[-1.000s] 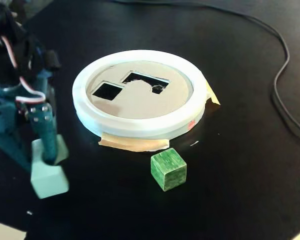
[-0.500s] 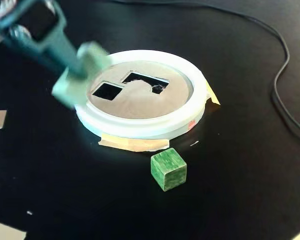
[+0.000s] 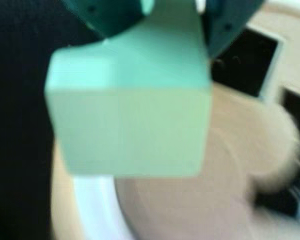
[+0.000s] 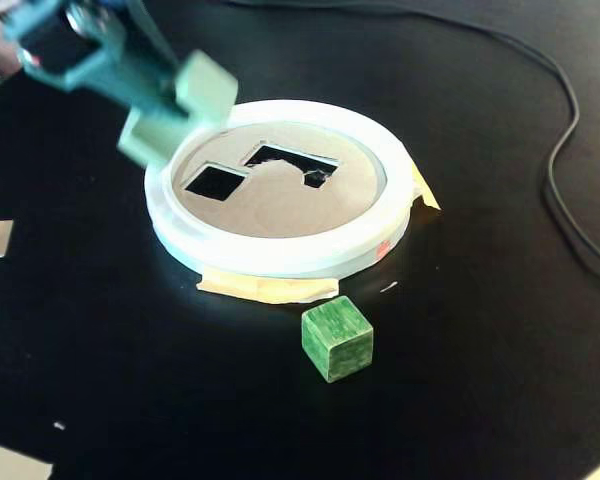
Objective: Pick up the U shape block and drop it in corresponding U shaped hole
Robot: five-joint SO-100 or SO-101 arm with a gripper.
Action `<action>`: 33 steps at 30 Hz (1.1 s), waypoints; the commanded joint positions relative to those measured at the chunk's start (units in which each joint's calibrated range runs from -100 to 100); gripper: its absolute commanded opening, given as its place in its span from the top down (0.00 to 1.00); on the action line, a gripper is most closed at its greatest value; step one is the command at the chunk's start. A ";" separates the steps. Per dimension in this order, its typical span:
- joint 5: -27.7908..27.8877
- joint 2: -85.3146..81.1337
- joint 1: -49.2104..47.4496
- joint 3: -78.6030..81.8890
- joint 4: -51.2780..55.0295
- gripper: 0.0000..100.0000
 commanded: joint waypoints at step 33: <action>-12.36 60.92 -18.02 -68.81 22.10 0.98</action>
